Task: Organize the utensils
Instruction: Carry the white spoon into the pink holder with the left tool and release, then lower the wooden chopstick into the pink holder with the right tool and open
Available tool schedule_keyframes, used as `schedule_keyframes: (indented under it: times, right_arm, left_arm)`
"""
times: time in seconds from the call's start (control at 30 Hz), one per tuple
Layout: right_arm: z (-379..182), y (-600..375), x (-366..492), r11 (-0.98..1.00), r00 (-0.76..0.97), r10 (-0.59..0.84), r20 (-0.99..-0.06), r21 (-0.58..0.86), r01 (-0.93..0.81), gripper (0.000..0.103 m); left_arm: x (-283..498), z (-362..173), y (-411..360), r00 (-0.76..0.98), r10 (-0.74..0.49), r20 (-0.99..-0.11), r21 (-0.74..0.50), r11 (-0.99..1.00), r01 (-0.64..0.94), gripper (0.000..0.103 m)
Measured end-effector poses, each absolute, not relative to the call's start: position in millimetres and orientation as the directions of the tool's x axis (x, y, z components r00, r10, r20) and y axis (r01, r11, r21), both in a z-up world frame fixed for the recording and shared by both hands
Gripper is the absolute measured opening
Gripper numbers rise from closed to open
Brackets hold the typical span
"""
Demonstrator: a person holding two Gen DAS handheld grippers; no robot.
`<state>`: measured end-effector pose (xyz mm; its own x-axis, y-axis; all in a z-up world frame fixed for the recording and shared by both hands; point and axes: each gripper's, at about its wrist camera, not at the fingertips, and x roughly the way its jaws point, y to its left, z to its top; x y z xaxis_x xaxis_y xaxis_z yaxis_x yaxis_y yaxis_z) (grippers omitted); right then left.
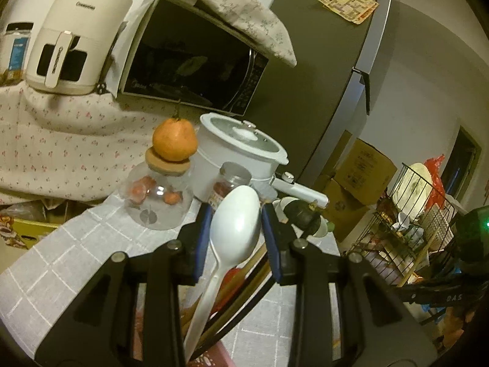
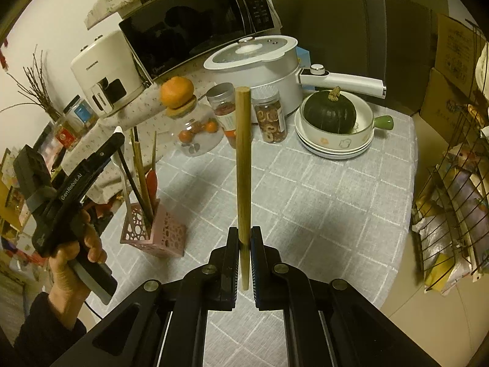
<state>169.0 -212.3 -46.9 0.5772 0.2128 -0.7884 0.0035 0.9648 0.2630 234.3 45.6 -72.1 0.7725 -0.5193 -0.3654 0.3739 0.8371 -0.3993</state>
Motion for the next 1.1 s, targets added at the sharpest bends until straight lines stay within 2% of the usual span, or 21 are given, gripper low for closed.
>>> schedule_keyframes:
  times: [0.33, 0.5, 0.63, 0.83, 0.93, 1.1]
  right_arm:
    - [-41.7, -196.7, 170.7, 0.96, 0.584, 0.234, -0.777, 0.279, -0.013, 0.007]
    - [-25.3, -182.8, 169.1, 0.952, 0.61, 0.27, -0.745, 0.301, -0.052, 0.007]
    - [-7.6, -170.7, 168.5, 0.939, 0.638, 0.307, -0.706, 0.333, -0.083, 0.007]
    - [10.1, -152.1, 172.0, 0.917, 0.667, 0.36, -0.653, 0.381, -0.123, 0.007]
    - [12.8, -137.2, 177.0, 0.906, 0.67, 0.389, -0.633, 0.395, -0.152, 0.007]
    - [8.7, -115.6, 188.8, 0.893, 0.665, 0.419, -0.618, 0.414, -0.177, 0.007]
  left_arm:
    - [226.9, -72.1, 52.4, 0.752, -0.487, -0.444, -0.361, 0.866, 0.347, 0.036]
    - [213.9, -66.8, 58.4, 0.737, -0.432, -0.52, -0.314, 0.899, 0.306, 0.04]
    - [197.4, -64.8, 68.0, 0.719, -0.389, -0.576, -0.289, 0.92, 0.265, 0.05]
    - [172.0, -64.0, 72.2, 0.668, -0.3, -0.681, -0.19, 0.953, 0.235, 0.052]
    - [162.6, -65.6, 72.2, 0.629, -0.262, -0.732, -0.156, 0.963, 0.221, 0.06]
    - [146.7, -70.1, 77.3, 0.572, -0.2, -0.796, -0.135, 0.979, 0.155, 0.06]
